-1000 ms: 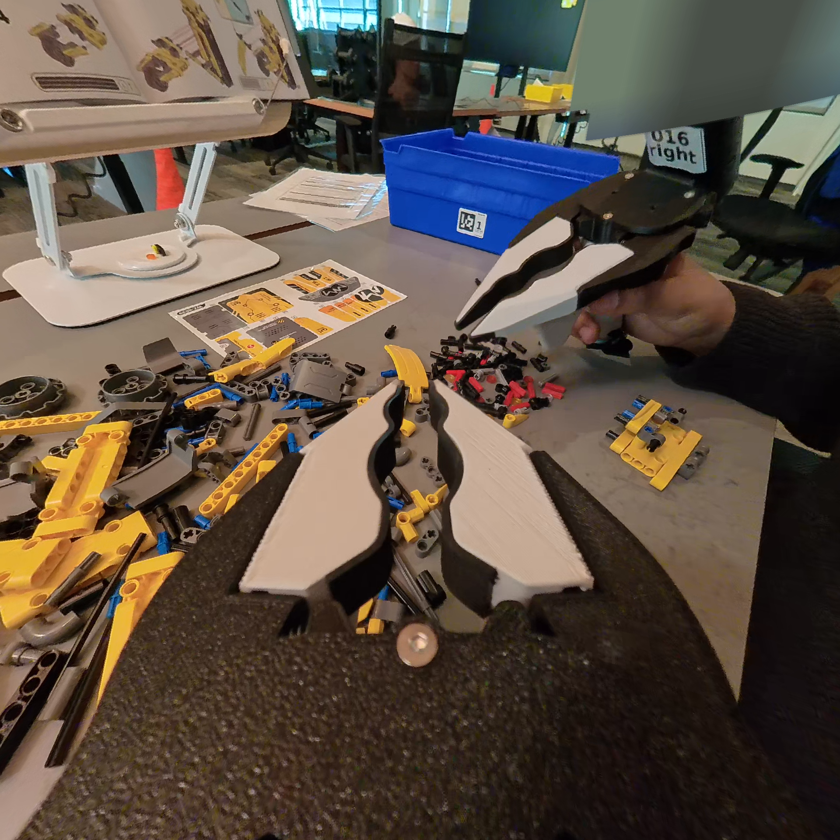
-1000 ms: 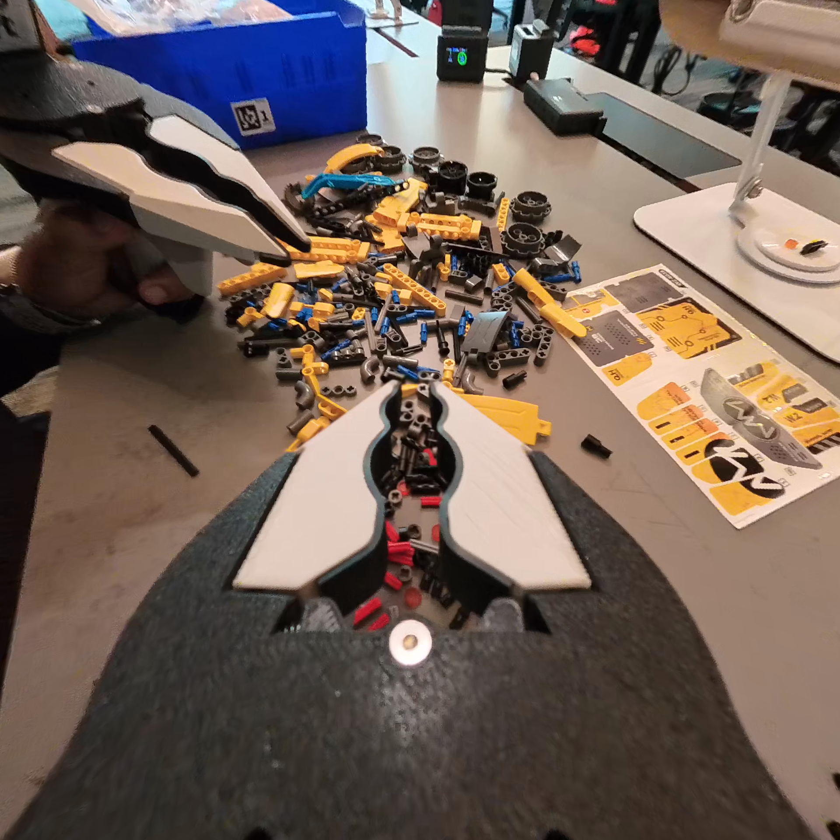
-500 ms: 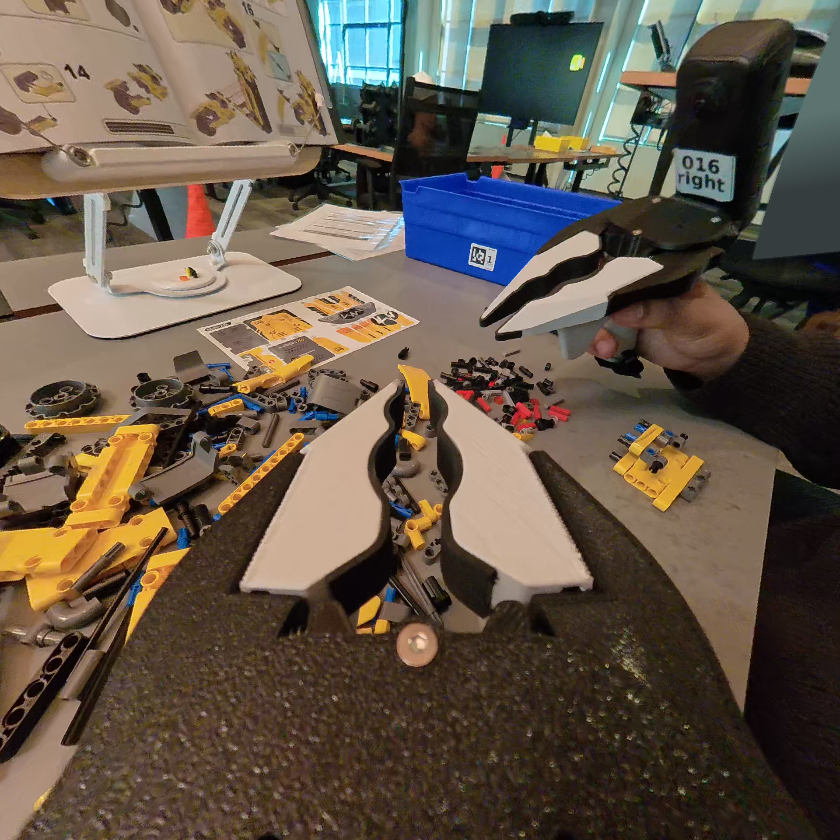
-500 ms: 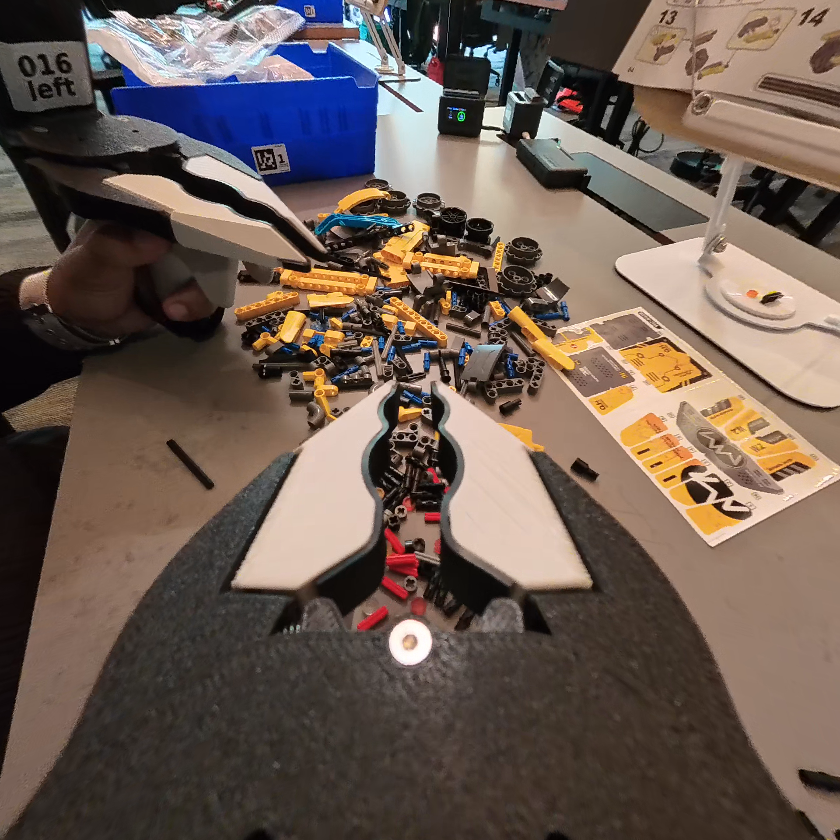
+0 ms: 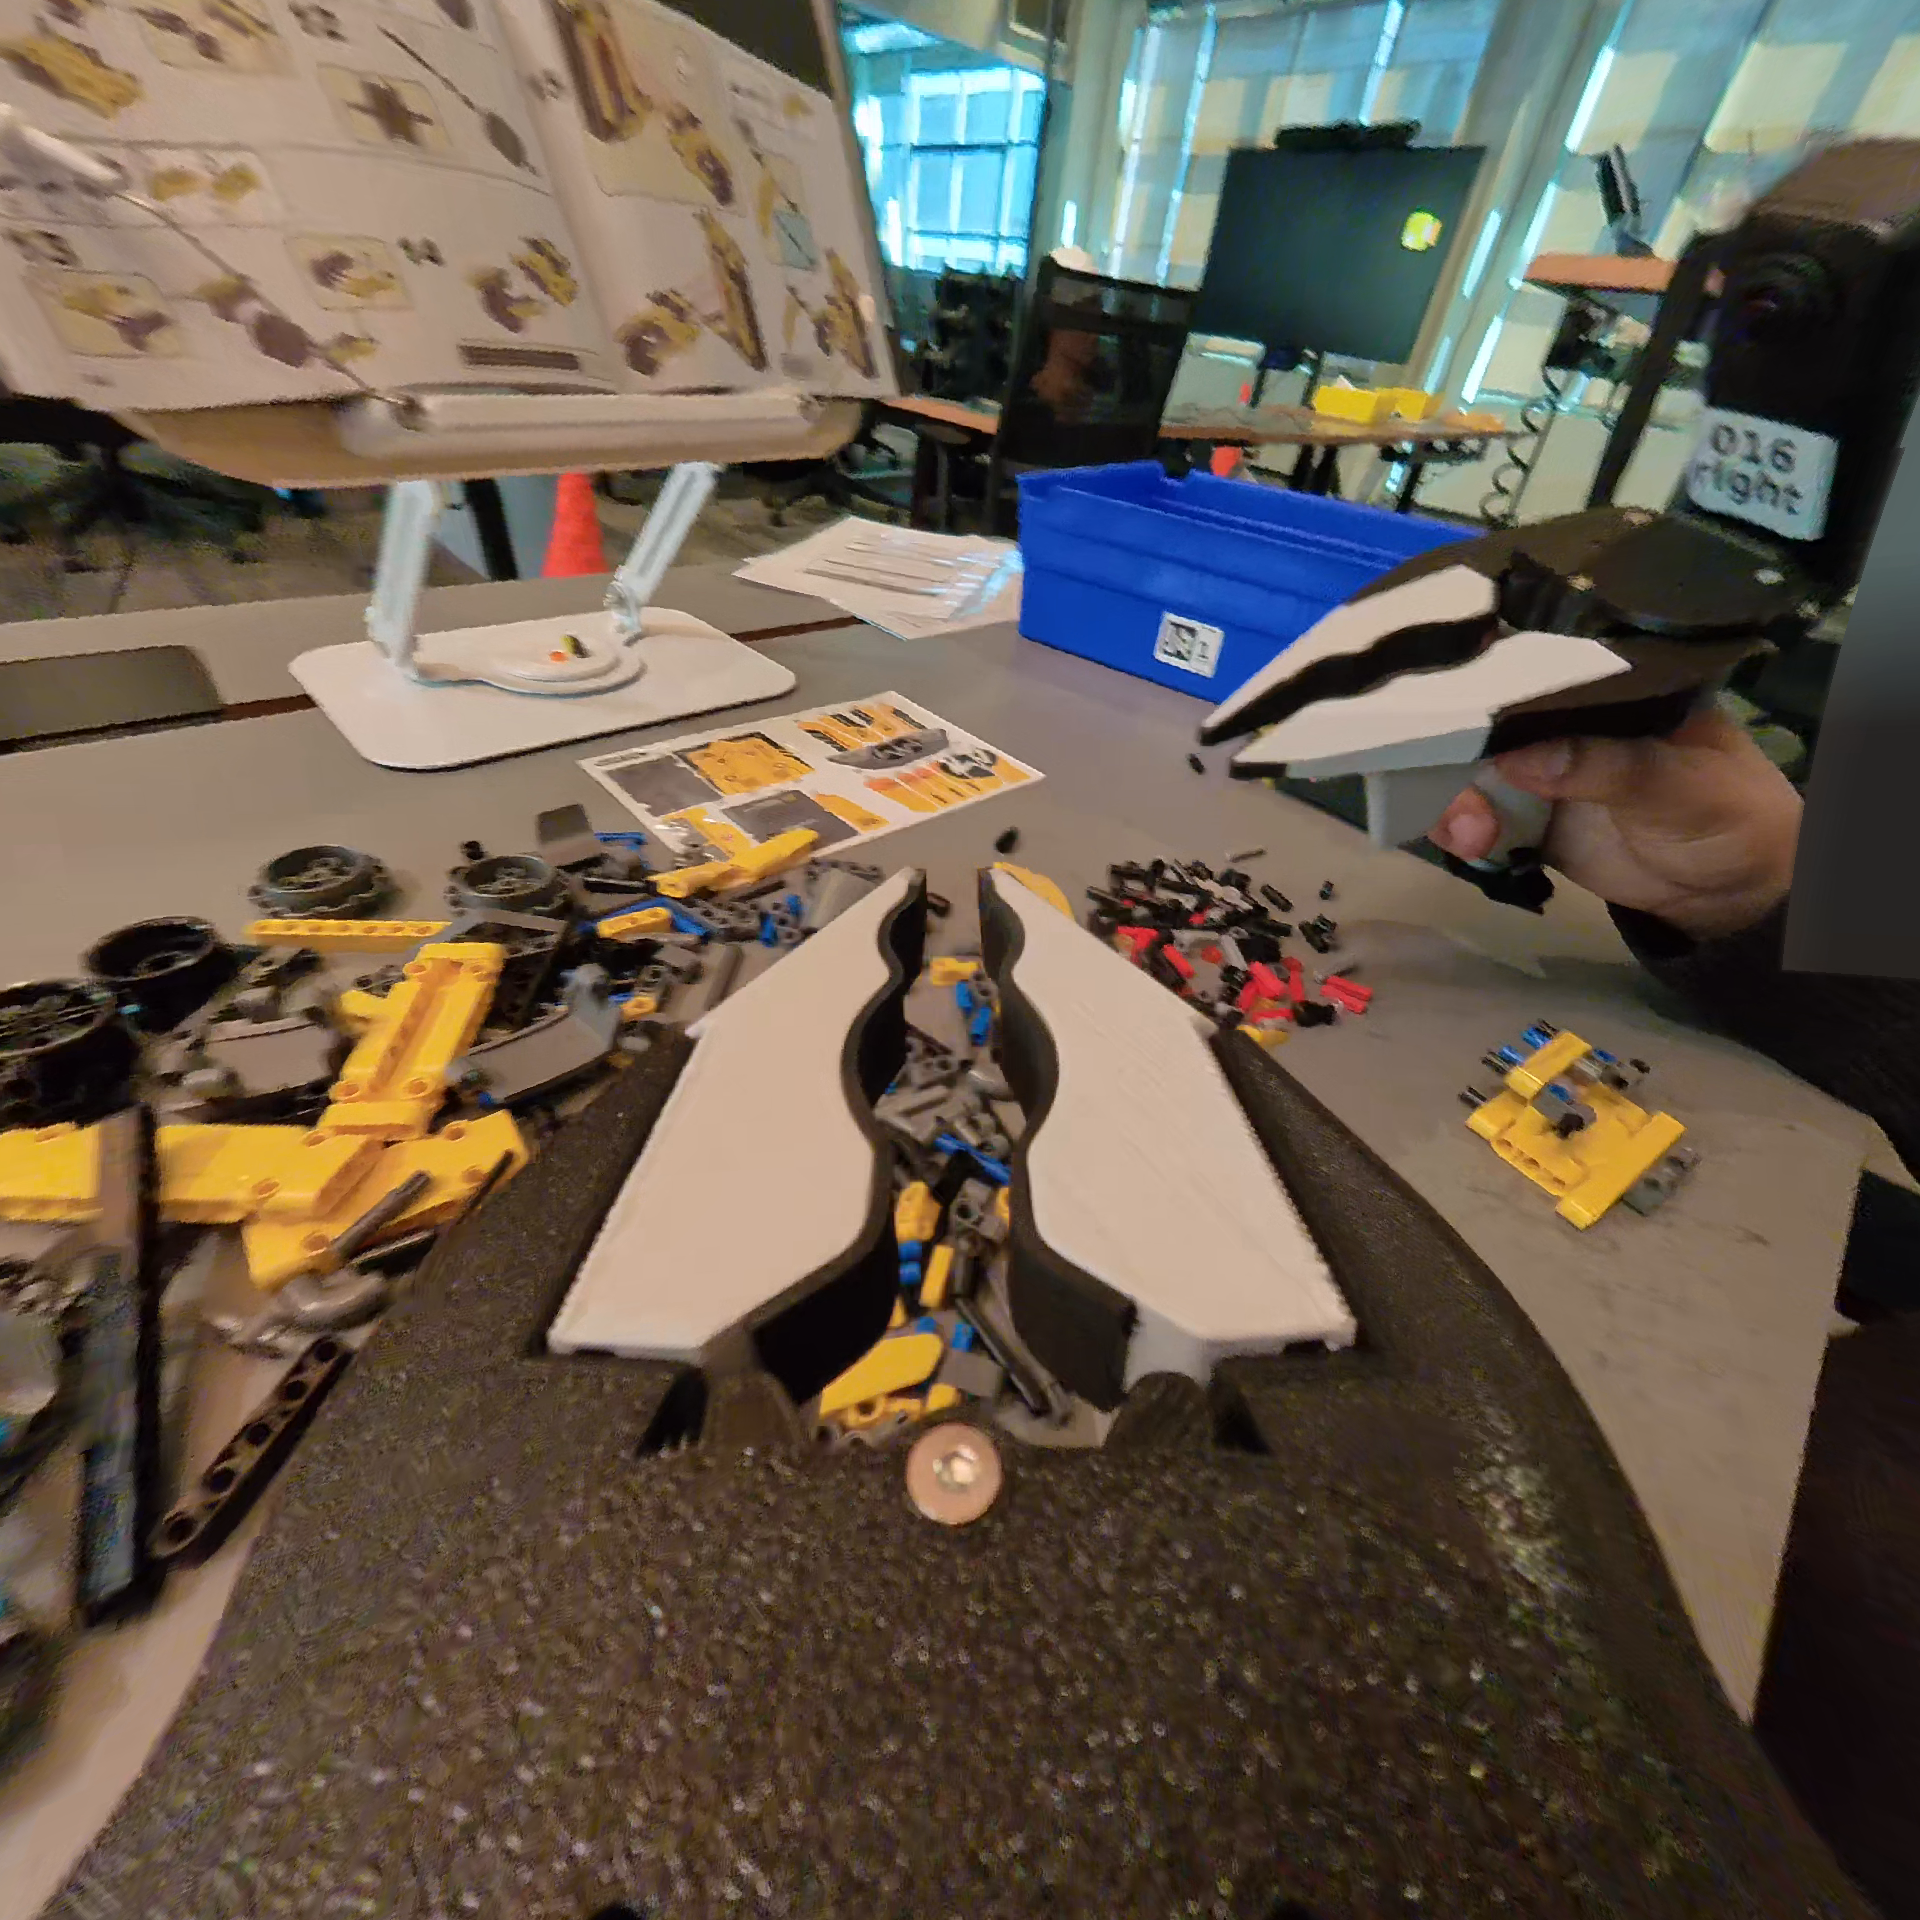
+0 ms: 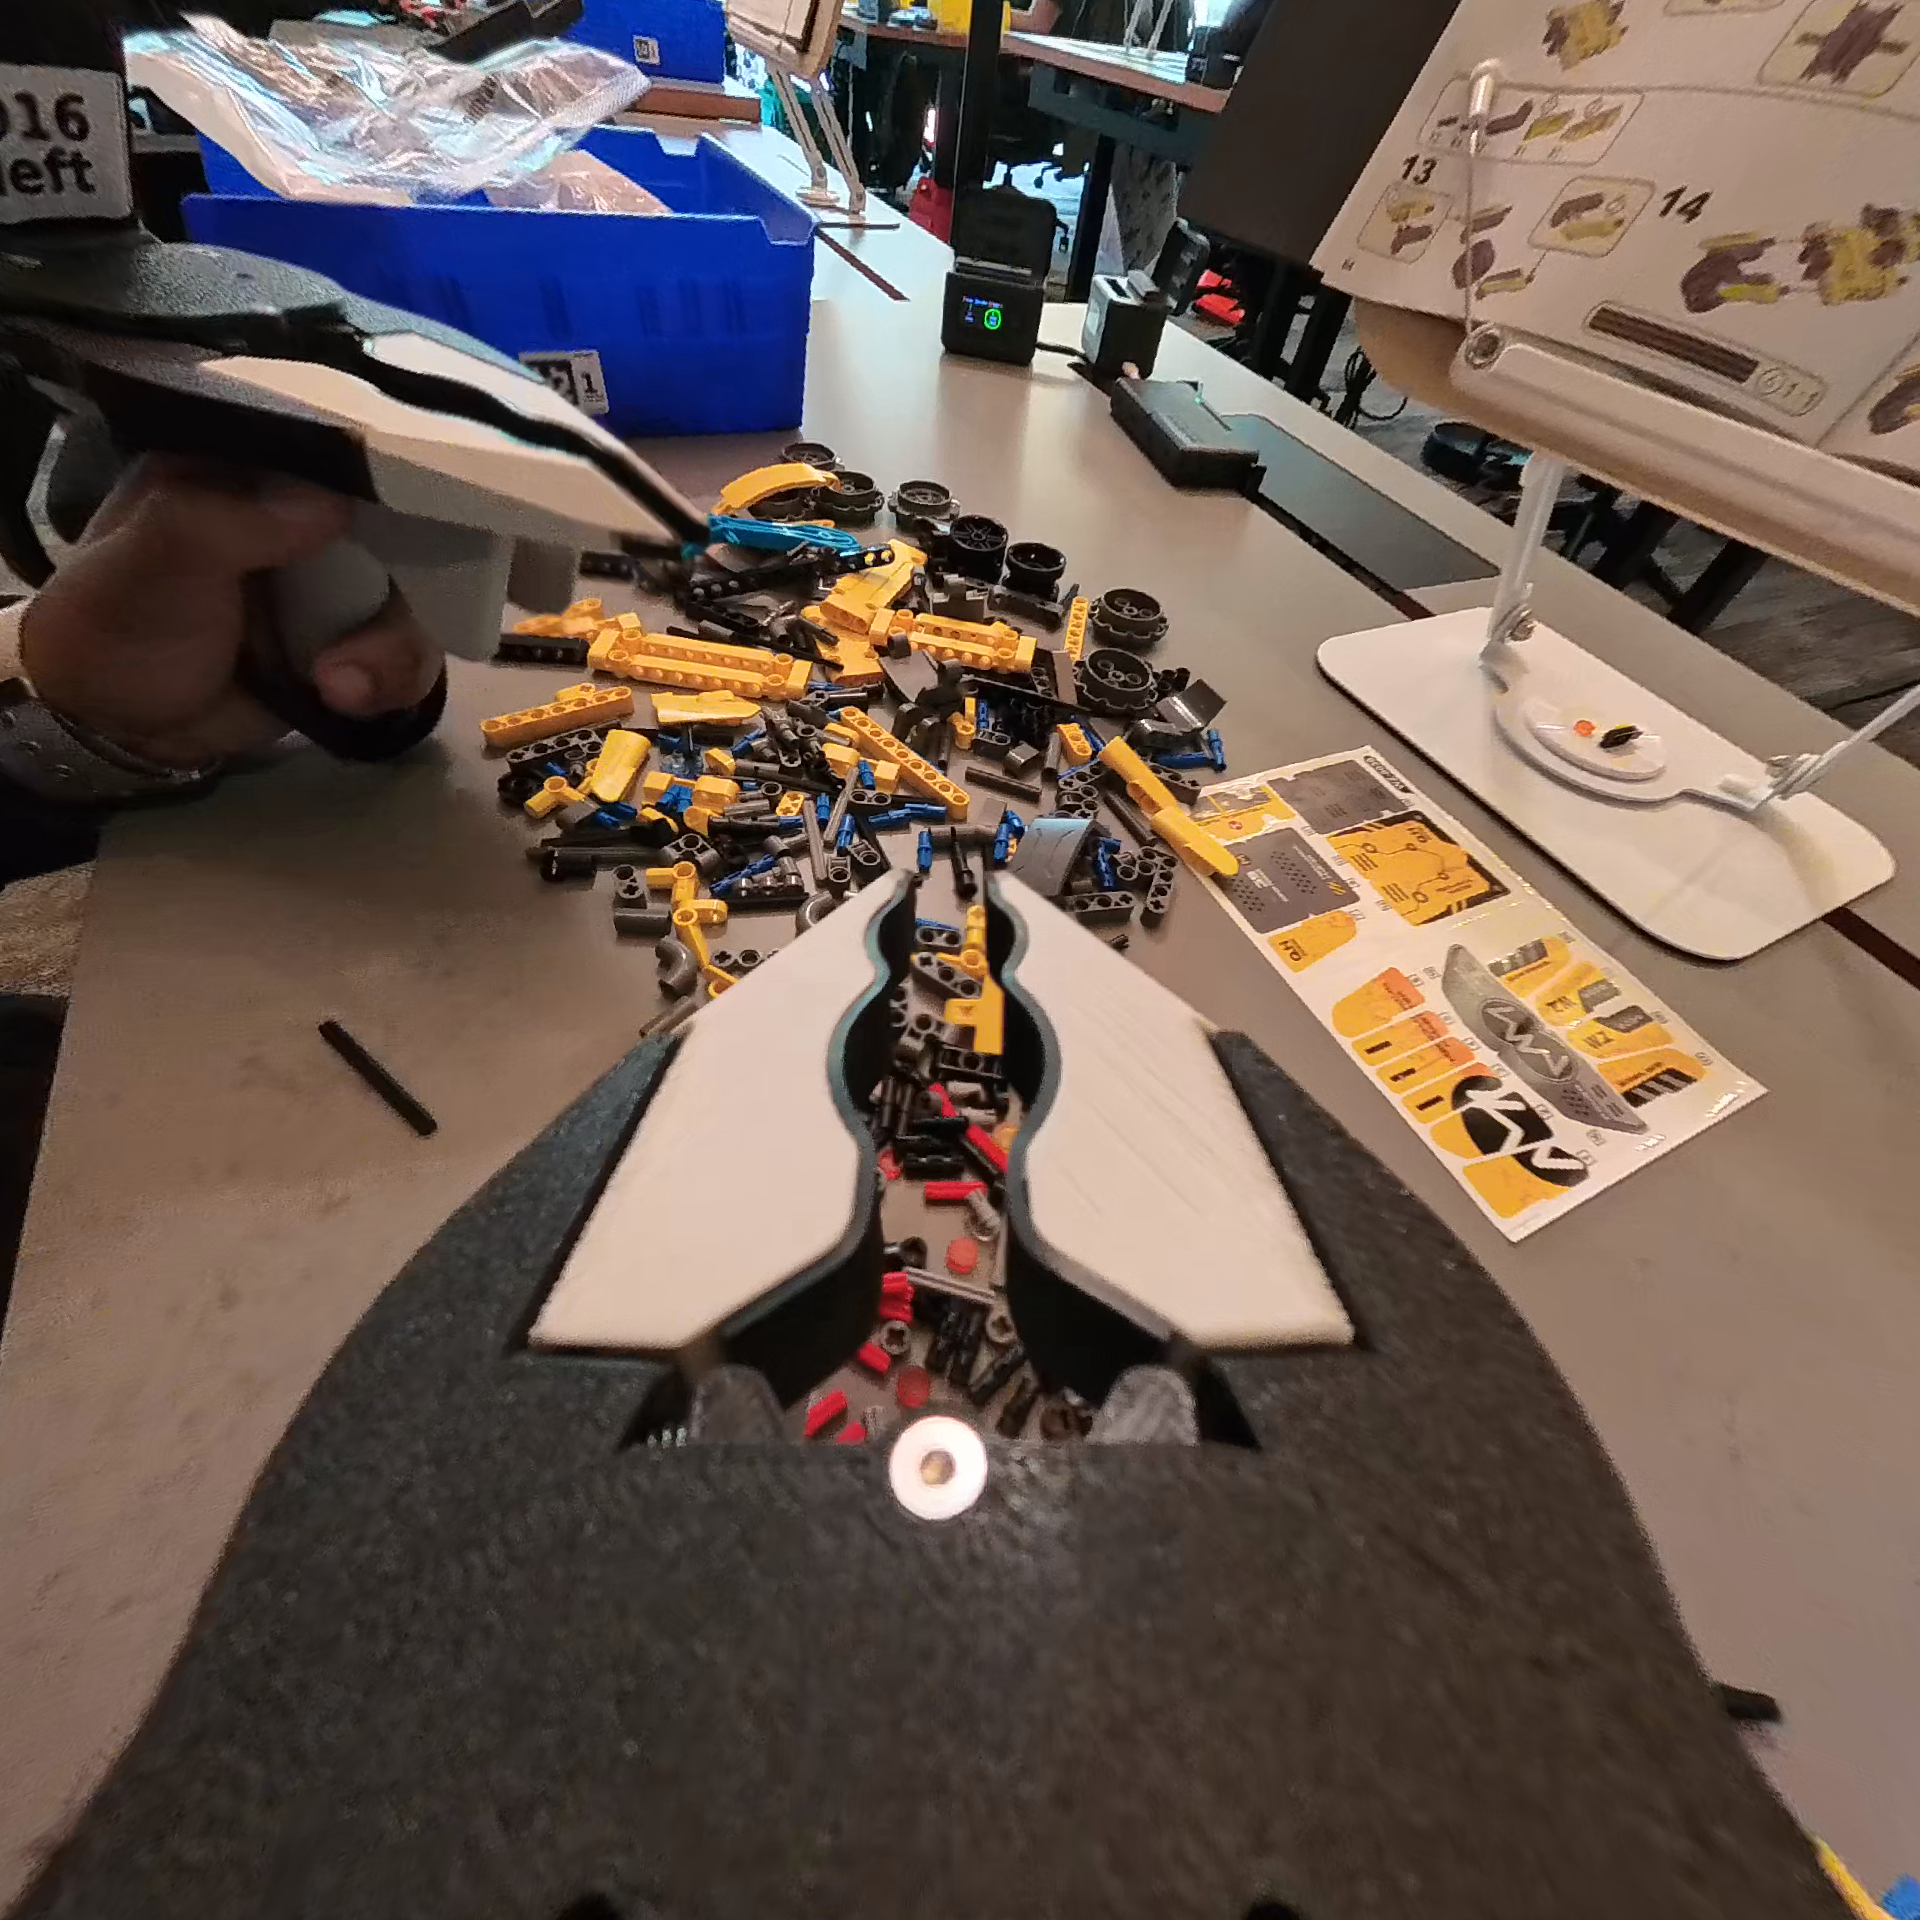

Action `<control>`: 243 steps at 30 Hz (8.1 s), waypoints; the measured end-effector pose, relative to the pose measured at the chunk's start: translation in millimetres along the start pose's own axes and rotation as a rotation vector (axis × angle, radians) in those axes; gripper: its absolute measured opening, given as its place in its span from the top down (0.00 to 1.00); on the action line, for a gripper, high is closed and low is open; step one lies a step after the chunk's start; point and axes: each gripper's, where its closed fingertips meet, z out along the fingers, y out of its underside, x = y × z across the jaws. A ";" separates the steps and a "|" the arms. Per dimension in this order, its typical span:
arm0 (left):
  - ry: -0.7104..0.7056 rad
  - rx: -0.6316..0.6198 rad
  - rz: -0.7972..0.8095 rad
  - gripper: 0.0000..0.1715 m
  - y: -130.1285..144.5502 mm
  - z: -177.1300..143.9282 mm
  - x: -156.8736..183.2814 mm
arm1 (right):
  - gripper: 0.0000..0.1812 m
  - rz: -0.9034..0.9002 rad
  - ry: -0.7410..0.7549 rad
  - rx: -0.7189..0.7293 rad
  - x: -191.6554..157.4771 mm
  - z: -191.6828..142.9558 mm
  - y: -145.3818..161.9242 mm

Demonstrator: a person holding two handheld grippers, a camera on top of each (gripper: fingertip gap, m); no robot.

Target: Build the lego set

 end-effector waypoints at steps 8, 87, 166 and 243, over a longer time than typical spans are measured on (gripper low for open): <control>-0.100 -0.109 0.119 0.95 -5.8 7.0 -40.2 | 0.93 0.030 -0.003 0.000 3.8 2.9 4.9; 0.018 -0.056 -0.046 0.95 0.7 -0.9 -43.1 | 0.93 0.274 -0.103 -0.158 16.6 17.5 55.9; -0.017 -0.079 0.010 0.95 3.8 0.9 -46.5 | 0.98 0.115 -0.133 -0.377 10.6 -12.6 79.5; -0.018 -0.107 0.028 0.95 8.6 4.0 -45.3 | 0.98 0.085 -0.239 -0.481 -10.3 -18.3 101.9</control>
